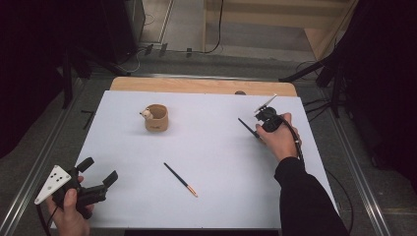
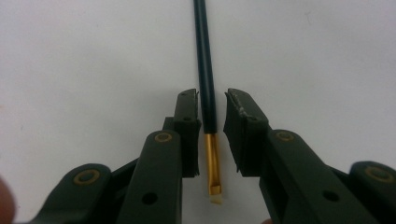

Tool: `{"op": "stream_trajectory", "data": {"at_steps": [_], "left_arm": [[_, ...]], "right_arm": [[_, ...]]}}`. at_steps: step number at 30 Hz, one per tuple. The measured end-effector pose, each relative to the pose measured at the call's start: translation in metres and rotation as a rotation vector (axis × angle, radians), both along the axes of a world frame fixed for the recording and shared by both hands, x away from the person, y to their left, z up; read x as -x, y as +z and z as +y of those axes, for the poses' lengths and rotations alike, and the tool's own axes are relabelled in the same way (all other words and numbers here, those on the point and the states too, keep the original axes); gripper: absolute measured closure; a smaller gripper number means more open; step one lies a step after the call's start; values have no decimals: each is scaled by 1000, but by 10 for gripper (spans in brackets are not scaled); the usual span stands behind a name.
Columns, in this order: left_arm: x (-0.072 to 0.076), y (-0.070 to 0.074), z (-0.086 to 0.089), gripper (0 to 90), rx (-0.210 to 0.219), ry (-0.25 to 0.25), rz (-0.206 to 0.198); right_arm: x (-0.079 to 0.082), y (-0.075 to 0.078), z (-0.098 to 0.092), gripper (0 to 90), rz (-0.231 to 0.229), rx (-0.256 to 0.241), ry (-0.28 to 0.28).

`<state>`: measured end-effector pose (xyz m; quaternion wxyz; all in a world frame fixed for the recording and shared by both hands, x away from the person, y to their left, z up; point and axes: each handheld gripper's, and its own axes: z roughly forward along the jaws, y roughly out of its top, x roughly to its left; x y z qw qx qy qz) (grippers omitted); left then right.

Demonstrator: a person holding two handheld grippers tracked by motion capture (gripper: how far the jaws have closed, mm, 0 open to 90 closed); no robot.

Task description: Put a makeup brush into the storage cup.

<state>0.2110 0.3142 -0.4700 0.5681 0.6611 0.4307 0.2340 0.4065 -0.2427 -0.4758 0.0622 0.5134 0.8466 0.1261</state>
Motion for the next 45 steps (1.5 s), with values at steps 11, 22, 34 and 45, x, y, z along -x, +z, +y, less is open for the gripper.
{"op": "stream_trajectory", "data": {"at_steps": [11,22,34,45], "left_arm": [[0,0,-1,0,4,-5,3],[-7,-3,-8,0,-12,-17,15],[-25,0,-21,0,-27,-34,16],[-44,14,-41,0,-68,-65,-18]], "right_arm": [[1,-9,2,846,20,6,4],[17,-3,1,848,-105,-61,17],[57,10,-16,848,-262,-207,12],[88,19,-12,848,-364,-289,34]]}}
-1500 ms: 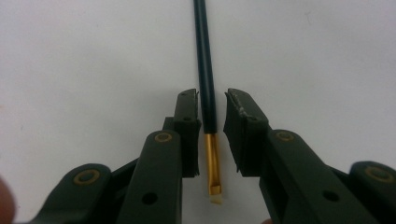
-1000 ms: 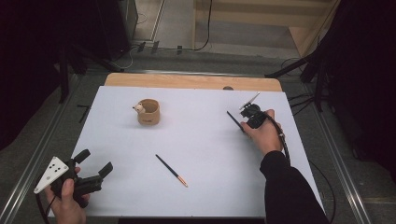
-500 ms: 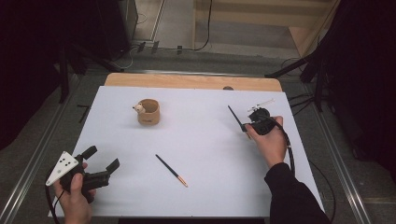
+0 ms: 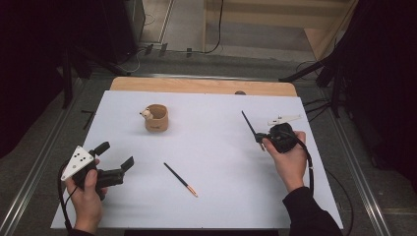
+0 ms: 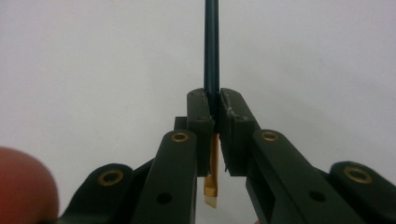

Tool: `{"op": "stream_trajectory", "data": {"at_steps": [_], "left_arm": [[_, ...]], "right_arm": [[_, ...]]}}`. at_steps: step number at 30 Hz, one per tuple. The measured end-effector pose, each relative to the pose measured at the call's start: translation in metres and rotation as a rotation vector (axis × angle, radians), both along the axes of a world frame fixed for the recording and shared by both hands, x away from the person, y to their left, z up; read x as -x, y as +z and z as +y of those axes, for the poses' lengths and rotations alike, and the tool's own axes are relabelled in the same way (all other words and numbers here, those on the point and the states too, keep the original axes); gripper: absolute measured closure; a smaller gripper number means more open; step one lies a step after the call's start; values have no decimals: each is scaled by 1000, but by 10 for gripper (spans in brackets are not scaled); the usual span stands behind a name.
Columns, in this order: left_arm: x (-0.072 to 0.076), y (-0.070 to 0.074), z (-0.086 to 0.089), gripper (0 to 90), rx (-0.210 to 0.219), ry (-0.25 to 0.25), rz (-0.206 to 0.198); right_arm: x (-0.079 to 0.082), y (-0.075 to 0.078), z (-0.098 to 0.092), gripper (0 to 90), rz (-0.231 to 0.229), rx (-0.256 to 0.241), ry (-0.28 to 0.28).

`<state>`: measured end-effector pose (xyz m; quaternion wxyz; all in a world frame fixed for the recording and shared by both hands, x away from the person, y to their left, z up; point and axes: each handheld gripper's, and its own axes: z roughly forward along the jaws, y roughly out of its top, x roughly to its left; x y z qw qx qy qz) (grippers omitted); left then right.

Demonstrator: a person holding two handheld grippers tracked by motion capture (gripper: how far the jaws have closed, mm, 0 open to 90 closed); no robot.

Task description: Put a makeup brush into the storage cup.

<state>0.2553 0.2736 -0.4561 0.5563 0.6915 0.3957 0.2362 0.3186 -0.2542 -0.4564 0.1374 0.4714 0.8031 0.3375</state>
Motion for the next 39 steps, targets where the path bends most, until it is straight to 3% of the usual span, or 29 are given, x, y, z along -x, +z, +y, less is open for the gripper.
{"op": "stream_trajectory", "data": {"at_steps": [17,21,27,33,39], "left_arm": [[-34,4,-48,0,19,-131,28],[-38,7,-61,0,32,-201,35],[-39,9,-79,0,-27,-265,32],[-33,1,-83,0,-71,-273,41],[-33,0,-77,0,-36,-261,47]], "right_arm": [[28,-2,18,848,-66,-114,53],[30,-4,23,848,-63,-119,71],[34,-3,31,847,-79,-148,100],[40,-2,39,847,-89,-153,126],[45,-3,51,847,-104,-127,161]]}}
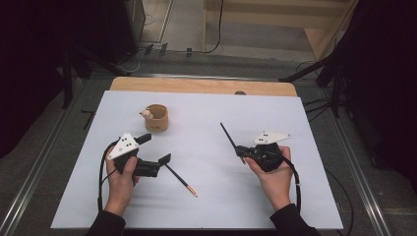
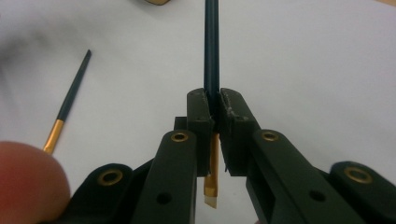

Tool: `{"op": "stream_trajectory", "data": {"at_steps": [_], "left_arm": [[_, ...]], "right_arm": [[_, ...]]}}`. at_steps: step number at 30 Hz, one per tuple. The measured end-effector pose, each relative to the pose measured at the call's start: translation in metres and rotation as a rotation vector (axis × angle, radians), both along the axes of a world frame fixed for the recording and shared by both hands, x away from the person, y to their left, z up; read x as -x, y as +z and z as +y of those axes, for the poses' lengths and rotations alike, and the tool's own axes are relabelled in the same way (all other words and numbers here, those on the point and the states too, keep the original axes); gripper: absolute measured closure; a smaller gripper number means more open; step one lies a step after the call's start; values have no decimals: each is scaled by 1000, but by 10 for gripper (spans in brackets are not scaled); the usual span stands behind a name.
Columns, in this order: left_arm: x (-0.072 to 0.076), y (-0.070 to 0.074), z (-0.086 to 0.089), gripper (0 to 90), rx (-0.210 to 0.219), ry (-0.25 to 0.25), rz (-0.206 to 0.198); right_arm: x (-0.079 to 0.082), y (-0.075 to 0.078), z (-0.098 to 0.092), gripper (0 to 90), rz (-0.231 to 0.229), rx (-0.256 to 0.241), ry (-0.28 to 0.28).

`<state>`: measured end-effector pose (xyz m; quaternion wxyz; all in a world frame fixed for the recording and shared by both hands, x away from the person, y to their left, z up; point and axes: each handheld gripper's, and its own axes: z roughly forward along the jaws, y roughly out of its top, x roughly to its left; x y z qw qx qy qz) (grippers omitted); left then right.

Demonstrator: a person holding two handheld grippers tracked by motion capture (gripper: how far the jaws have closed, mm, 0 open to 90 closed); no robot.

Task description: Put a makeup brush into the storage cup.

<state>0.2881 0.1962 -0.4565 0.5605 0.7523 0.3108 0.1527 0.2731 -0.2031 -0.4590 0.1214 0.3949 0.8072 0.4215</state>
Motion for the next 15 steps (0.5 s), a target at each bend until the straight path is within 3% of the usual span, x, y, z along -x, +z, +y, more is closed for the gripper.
{"op": "stream_trajectory", "data": {"at_steps": [6,15], "left_arm": [[1,1,-3,0,-15,-13,-2],[0,-1,-8,0,6,-53,21]], "right_arm": [[2,0,12,847,-4,11,38],[4,-1,20,847,-7,31,73]]}}
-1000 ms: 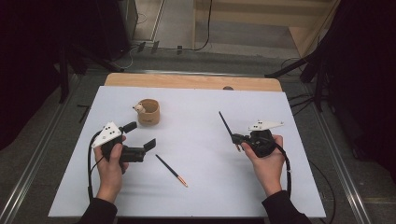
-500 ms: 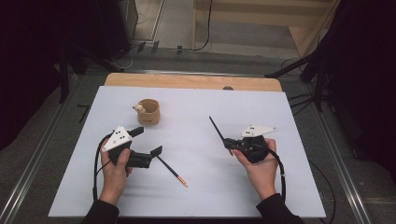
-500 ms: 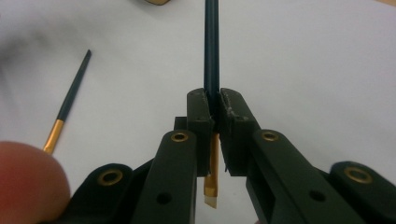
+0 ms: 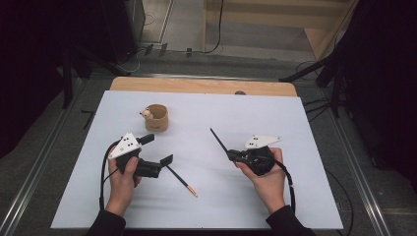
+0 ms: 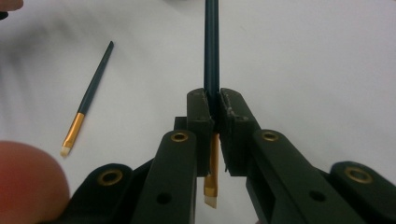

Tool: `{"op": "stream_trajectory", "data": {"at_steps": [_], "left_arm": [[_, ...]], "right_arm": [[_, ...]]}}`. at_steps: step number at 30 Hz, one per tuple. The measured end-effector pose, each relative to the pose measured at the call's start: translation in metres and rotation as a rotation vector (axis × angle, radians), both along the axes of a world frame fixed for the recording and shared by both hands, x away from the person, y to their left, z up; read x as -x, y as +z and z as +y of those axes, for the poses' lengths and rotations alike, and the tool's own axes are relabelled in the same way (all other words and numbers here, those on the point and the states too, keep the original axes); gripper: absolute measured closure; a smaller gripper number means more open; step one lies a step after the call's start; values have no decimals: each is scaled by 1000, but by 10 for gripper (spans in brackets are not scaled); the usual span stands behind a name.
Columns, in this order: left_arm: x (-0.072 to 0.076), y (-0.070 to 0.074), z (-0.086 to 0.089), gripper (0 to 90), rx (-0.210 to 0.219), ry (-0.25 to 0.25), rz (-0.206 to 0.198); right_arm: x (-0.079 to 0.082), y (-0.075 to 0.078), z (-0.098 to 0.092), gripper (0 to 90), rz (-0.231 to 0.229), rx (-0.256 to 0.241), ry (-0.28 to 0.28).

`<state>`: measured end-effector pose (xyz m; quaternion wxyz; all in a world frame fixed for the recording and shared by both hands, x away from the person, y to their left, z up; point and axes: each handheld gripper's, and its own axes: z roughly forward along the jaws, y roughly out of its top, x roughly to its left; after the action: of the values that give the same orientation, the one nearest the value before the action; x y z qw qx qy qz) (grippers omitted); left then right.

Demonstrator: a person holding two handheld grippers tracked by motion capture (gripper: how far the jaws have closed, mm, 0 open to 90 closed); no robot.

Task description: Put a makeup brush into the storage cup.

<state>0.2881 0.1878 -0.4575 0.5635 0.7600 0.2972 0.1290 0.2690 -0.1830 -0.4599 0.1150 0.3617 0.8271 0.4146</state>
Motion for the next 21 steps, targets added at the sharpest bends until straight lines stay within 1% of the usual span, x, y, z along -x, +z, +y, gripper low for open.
{"op": "stream_trajectory", "data": {"at_steps": [5,8,10,13,17,21], "left_arm": [[0,1,-5,0,-4,-30,5],[0,1,-6,0,6,-40,10],[-1,1,-6,0,11,-56,18],[0,1,-9,0,12,-84,37],[1,2,-12,0,10,-106,35],[1,2,-14,0,10,-121,44]], "right_arm": [[1,0,4,847,0,2,18],[3,1,8,846,-2,10,30],[3,0,10,847,-8,21,39],[4,0,13,846,-3,24,48],[4,0,15,846,-11,28,60],[6,1,18,846,-14,32,72]]}}
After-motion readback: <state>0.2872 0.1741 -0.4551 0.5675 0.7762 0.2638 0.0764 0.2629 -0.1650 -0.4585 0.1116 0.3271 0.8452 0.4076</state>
